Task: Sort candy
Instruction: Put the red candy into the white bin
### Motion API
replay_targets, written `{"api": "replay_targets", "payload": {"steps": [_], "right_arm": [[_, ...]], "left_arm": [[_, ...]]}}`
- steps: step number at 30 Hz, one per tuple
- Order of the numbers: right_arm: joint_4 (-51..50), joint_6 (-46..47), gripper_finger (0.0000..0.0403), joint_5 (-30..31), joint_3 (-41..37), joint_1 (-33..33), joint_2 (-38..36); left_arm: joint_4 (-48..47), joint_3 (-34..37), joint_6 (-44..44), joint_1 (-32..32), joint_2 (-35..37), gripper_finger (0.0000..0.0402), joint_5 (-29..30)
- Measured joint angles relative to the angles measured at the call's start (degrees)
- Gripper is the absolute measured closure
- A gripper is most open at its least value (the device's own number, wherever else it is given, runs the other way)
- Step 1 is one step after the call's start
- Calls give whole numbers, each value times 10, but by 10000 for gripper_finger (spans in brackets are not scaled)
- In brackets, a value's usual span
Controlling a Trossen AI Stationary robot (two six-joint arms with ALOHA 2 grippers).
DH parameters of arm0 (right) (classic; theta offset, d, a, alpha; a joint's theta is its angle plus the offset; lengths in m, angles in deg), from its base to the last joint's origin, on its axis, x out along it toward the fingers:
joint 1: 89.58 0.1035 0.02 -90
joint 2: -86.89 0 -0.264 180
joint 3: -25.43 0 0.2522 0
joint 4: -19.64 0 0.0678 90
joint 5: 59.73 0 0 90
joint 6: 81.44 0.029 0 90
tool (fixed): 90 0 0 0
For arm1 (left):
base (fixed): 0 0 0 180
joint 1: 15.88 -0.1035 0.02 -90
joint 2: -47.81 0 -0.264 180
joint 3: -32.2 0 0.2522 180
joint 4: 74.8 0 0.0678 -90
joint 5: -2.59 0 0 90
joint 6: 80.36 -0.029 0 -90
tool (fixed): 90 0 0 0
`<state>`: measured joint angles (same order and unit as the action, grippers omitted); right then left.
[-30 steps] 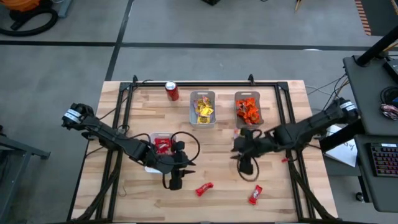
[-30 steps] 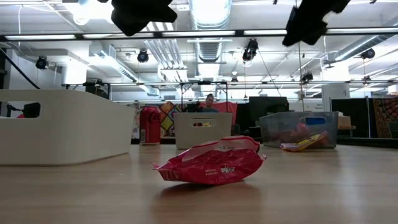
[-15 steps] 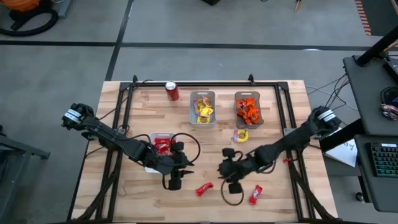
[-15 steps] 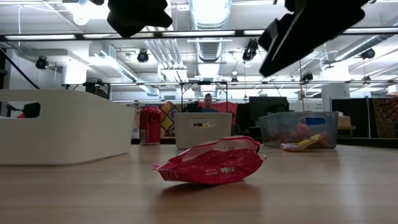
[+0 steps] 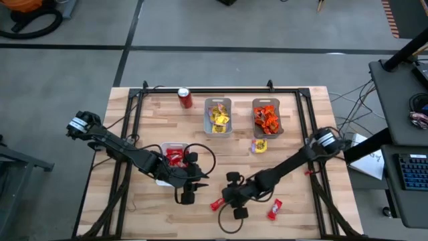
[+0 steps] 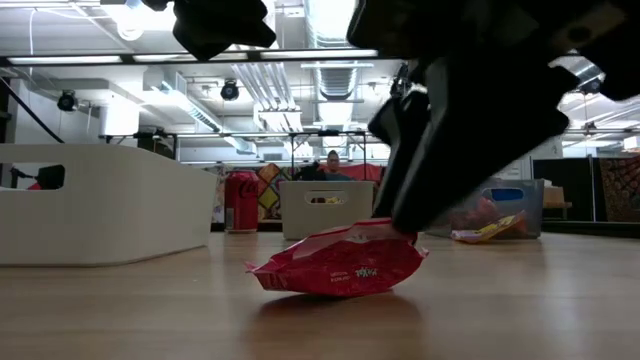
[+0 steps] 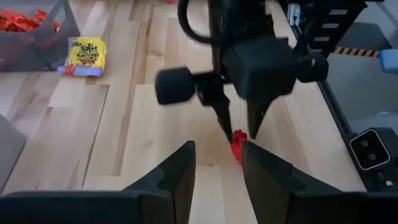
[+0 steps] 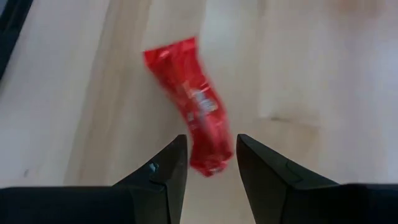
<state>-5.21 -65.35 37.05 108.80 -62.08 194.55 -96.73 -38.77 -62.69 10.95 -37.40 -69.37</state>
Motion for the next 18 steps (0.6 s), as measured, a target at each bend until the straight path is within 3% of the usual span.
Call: {"api": "replay_targets", "payload": {"steps": [8, 15, 18], "right_arm": [[24, 24, 278, -50, 13, -7, 44], [42, 3, 373, -57, 11, -8, 45], [46, -8, 384, -56, 11, -8, 45]], "left_arm": [[0, 0, -7, 0, 0, 288, 14], [14, 1, -14, 0, -9, 288, 25], [28, 1, -32, 0, -21, 288, 26]]}}
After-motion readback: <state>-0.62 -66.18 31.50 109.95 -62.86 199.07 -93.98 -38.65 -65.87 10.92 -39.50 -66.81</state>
